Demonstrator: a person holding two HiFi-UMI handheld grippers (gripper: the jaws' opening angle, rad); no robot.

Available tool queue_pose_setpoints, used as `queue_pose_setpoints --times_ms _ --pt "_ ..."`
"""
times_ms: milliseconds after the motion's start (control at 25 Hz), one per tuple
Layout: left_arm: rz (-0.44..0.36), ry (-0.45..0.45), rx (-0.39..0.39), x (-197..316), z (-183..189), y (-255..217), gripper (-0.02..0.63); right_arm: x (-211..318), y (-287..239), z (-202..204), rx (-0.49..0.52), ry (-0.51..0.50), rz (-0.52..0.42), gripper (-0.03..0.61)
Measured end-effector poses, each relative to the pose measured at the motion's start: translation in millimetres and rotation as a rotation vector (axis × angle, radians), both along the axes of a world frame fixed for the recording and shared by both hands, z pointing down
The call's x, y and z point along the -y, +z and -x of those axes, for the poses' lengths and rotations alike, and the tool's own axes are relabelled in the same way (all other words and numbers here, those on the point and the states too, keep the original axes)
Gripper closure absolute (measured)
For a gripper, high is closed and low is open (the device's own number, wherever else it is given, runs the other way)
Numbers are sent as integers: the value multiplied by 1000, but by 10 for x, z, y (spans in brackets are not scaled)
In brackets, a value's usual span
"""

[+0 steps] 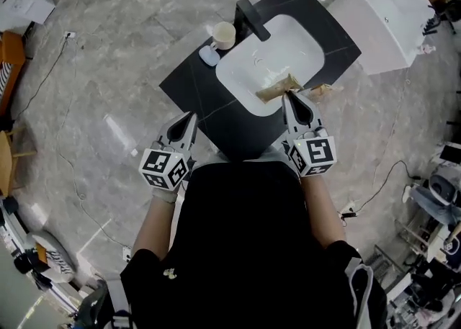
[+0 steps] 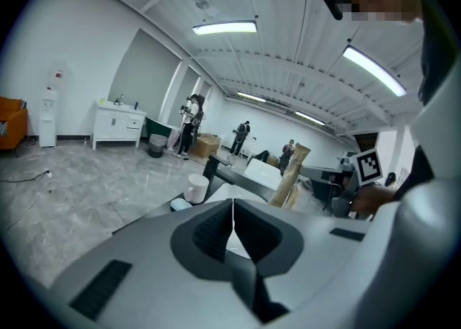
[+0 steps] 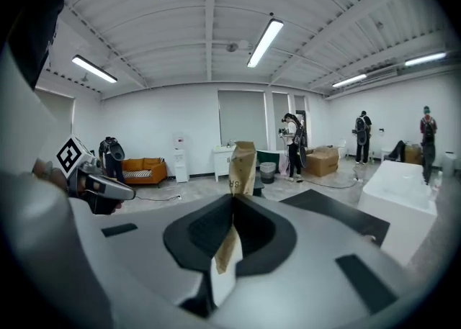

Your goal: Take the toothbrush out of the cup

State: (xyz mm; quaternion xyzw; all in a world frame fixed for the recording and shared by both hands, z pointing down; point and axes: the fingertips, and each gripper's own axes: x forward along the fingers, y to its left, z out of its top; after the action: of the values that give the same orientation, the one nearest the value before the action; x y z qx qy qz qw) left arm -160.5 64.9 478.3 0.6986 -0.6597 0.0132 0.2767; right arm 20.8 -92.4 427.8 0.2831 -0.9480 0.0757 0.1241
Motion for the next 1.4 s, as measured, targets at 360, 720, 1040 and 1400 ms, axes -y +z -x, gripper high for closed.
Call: queue_pose_setpoints --times_ms 360,720,1040,1400 --pt "-16 317 27 738 -653 65 588 -161 35 -1090 -7 293 13 545" --pt "-35 576 38 1477 -1708 149 586 -248 134 -2097 -35 526 58 545" --pt "-7 696 41 1966 -2373 344 532 -266 79 -2666 -36 653 69 545" --pt "49 760 81 2239 -2849 608 454 -387 196 -3149 -26 753 119 545"
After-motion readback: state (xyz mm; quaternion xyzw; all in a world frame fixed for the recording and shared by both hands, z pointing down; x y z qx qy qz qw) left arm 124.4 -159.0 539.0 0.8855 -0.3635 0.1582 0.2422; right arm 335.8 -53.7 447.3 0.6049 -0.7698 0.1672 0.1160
